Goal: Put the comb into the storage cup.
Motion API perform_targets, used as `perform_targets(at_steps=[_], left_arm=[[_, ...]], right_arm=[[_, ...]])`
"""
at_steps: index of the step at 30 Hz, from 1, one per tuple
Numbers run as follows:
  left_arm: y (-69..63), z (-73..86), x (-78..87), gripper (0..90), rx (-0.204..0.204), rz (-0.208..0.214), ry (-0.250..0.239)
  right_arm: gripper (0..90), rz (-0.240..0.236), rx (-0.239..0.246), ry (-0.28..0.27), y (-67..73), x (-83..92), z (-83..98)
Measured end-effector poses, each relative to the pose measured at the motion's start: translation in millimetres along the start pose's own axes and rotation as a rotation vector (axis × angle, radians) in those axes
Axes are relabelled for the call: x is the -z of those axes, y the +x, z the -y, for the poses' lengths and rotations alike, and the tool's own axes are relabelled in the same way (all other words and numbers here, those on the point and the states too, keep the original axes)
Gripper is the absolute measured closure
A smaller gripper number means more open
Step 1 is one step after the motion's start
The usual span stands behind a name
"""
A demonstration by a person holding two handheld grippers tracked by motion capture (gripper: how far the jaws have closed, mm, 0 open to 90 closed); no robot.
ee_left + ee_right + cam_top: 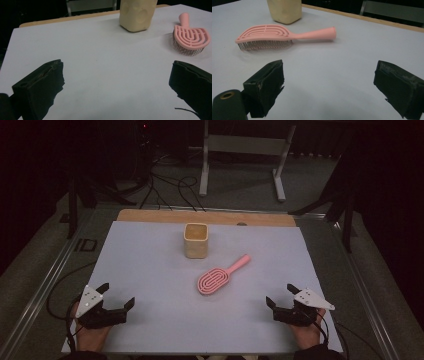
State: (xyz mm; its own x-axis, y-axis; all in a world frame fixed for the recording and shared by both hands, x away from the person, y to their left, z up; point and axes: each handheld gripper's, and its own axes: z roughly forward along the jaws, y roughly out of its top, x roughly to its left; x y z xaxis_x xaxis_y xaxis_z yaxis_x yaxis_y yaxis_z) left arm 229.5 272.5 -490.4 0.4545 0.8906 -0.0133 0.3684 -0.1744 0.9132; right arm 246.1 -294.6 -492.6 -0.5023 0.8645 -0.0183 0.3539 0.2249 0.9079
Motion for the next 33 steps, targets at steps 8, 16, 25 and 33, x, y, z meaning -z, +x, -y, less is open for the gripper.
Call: perform_targets(at_steps=[8, 16, 25, 33], left_arm=[[0.7, -0.1, 1.8, 0.0, 0.002, -0.014, -0.016], [1.0, 0.2, 1.6, 0.0, 0.003, -0.024, -0.020], [-0.5, 1.8, 1.0, 0.0, 0.006, -0.036, -0.014], [-0.4, 1.8, 2.7, 0.0, 0.005, -0.049, -0.021]], right_arm=[[9.0, -0.001, -0.004, 0.006, 0.4, -2.2, 0.7], [9.0, -0.004, -0.001, 0.015, 1.1, -4.8, 0.0], [8.9, -0.013, -0.018, 0.010, 2.4, -7.6, -4.2], [8.9, -0.035, -0.024, 0.006, 1.8, -11.5, -22.7]])
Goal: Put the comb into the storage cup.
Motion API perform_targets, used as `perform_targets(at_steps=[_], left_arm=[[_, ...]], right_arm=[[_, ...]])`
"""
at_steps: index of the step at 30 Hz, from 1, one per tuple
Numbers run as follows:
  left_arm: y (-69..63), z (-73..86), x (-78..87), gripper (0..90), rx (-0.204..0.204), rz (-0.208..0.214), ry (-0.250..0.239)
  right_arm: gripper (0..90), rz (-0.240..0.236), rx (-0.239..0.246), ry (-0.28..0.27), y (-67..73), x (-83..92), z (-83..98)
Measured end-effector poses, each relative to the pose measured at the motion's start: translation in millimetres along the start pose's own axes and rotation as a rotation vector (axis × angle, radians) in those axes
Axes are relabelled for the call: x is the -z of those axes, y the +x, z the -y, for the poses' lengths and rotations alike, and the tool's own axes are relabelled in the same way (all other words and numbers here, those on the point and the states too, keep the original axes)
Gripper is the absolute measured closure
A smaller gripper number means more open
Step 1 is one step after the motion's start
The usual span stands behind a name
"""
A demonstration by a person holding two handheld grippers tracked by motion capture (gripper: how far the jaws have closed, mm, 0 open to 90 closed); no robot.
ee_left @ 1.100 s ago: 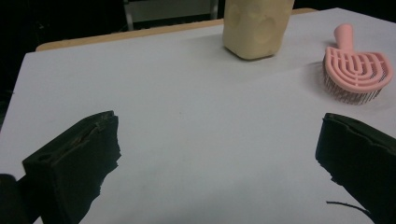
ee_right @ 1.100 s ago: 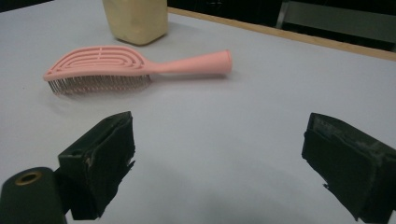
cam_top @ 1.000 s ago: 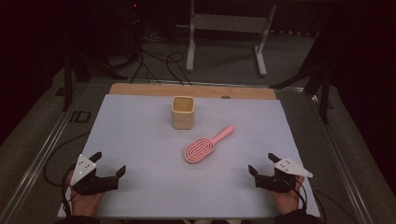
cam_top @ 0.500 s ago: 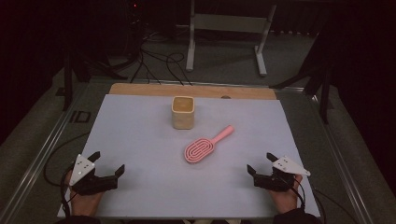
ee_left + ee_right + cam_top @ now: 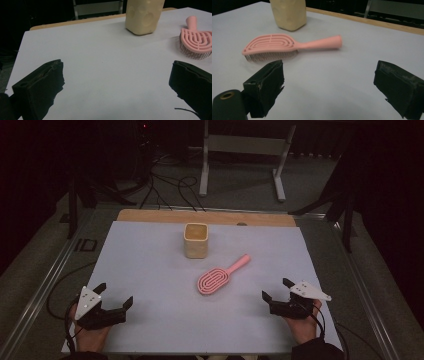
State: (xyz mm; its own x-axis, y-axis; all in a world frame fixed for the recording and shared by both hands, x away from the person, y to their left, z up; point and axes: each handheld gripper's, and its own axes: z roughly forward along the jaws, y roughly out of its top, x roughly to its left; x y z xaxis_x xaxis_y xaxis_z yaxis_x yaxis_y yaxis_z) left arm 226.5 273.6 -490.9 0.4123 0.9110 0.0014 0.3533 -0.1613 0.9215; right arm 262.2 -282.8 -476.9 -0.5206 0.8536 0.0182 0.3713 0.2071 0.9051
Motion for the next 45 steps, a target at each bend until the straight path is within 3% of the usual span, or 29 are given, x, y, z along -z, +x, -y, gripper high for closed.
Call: perform_targets(at_steps=[17, 34, 39, 45], left_arm=[[-0.8, 0.5, -0.3, 0.0, -0.005, -0.001, 0.000], [-2.4, 0.6, -0.6, 0.0, -0.011, -0.003, -0.005], [-2.1, 0.7, -0.4, 0.0, -0.010, -0.006, -0.006], [-2.1, 0.6, -0.2, 0.0, -0.013, -0.005, -0.006]], right_arm=[[9.0, -0.008, 0.021, 0.001, -0.5, -20.9, -45.7], [9.1, -0.020, 0.000, 0.003, -8.5, -47.9, -78.3], [9.6, -0.028, -0.051, -0.006, -14.7, -62.6, -89.3], [12.0, -0.036, -0.042, -0.004, -12.5, -76.5, -98.7]])
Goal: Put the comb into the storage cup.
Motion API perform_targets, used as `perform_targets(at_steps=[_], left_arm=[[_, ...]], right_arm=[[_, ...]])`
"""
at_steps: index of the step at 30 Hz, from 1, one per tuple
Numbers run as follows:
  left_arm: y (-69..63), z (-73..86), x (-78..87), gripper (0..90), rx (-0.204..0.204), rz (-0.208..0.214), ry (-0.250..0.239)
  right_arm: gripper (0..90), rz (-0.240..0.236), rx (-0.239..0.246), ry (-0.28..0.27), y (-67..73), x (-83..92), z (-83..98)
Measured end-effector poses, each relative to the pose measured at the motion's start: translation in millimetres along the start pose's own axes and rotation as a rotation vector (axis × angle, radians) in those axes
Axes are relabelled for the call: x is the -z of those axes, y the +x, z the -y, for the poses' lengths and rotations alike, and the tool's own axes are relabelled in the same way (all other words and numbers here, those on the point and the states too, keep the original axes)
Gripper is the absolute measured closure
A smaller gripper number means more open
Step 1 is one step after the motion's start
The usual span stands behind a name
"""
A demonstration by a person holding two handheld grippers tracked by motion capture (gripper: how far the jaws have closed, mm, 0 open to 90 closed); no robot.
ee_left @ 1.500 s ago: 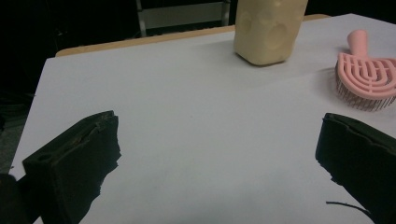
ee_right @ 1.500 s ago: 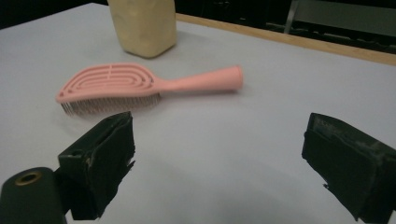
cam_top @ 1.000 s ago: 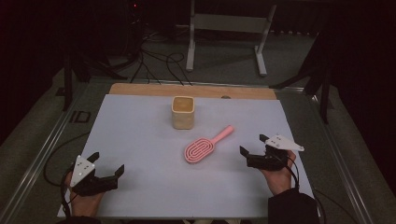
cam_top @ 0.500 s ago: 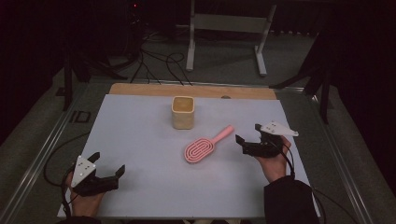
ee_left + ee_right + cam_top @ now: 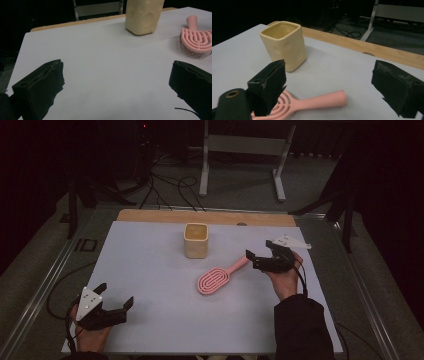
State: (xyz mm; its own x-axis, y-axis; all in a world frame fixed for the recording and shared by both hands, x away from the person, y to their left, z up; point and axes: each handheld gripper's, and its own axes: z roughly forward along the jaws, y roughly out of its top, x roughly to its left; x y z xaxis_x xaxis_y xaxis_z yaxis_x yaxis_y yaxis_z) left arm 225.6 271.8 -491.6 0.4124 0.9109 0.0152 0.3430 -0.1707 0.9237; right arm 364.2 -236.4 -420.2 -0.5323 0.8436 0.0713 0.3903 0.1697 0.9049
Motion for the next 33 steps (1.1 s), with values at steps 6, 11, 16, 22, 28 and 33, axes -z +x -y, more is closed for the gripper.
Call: perform_targets(at_steps=[6, 11, 16, 22, 28, 33], left_arm=[[0.2, 0.0, 0.1, 0.0, -0.001, 0.000, -0.002], [0.1, 0.0, -0.1, 0.0, -0.002, 0.000, -0.002], [0.4, 0.2, -0.7, 0.0, -0.002, 0.001, 0.000], [0.0, 0.2, -1.2, 0.0, -0.006, 0.002, 0.001], [0.5, 0.4, -1.6, 0.0, -0.008, 0.002, 0.003], [-0.1, 0.5, -2.1, 0.0, -0.011, 0.003, 0.006]], right_arm=[[13.9, 0.002, 0.024, 0.045, 0.3, -18.5, -5.8], [19.6, -0.005, 0.042, 0.072, -1.9, -33.8, -8.2], [34.8, 0.000, 0.020, 0.133, -5.9, -49.5, -0.5], [60.9, -0.020, 0.025, 0.180, -7.3, -66.8, 7.0], [89.5, -0.031, 0.052, 0.219, -3.4, -80.4, 12.6], [89.9, -0.030, 0.071, 0.249, 0.1, -89.4, 16.2]])
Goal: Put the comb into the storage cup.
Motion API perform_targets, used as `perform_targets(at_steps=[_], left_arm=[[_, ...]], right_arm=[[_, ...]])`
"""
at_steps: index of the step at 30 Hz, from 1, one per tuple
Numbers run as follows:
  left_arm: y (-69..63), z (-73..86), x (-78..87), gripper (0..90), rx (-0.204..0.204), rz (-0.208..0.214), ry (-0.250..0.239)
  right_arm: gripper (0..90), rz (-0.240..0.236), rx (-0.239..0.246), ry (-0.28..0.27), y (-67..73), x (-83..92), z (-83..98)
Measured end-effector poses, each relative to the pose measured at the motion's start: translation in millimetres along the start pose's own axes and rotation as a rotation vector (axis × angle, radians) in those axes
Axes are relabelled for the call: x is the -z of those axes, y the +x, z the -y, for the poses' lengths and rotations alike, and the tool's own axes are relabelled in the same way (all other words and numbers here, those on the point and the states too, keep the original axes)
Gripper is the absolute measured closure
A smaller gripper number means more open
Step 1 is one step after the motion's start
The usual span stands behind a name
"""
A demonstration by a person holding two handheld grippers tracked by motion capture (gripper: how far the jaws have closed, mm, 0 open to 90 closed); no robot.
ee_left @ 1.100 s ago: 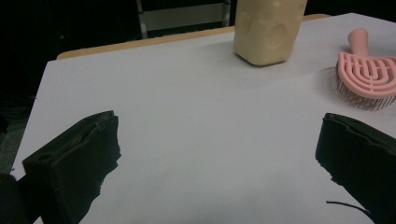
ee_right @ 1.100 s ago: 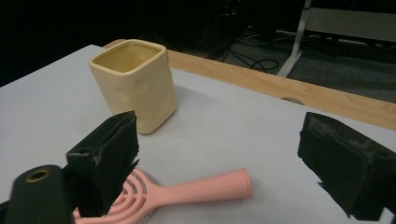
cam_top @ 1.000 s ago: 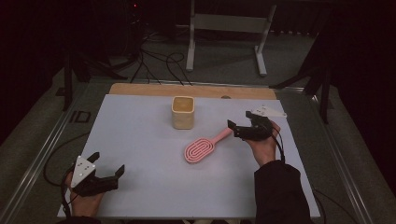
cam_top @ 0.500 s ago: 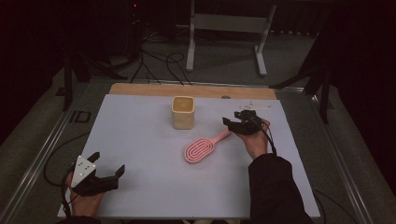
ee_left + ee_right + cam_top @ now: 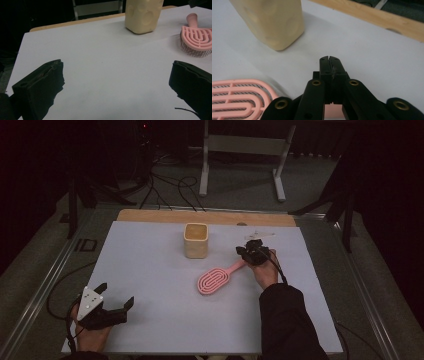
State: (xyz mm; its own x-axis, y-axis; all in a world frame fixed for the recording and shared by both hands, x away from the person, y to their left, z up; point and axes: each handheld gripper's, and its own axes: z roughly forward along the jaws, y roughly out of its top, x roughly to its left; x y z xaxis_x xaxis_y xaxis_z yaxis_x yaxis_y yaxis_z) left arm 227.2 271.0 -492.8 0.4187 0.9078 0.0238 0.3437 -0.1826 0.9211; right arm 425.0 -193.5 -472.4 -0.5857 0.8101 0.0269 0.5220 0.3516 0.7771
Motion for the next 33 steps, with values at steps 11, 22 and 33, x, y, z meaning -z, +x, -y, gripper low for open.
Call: perform_targets(at_steps=[11, 22, 33], left_arm=[[0.7, 0.1, -0.2, 0.0, -0.003, -0.001, 0.000], [0.9, 0.3, 0.3, 0.0, -0.002, -0.007, -0.002], [0.8, 0.7, -0.1, 0.0, -0.002, -0.009, 0.000]], right_arm=[[89.8, 0.029, 0.035, 0.120, 4.3, -25.0, 8.1], [89.7, 0.066, 0.083, 0.204, 7.4, -23.9, 15.8], [89.6, 0.073, 0.141, 0.234, 23.8, -6.5, 23.0]])
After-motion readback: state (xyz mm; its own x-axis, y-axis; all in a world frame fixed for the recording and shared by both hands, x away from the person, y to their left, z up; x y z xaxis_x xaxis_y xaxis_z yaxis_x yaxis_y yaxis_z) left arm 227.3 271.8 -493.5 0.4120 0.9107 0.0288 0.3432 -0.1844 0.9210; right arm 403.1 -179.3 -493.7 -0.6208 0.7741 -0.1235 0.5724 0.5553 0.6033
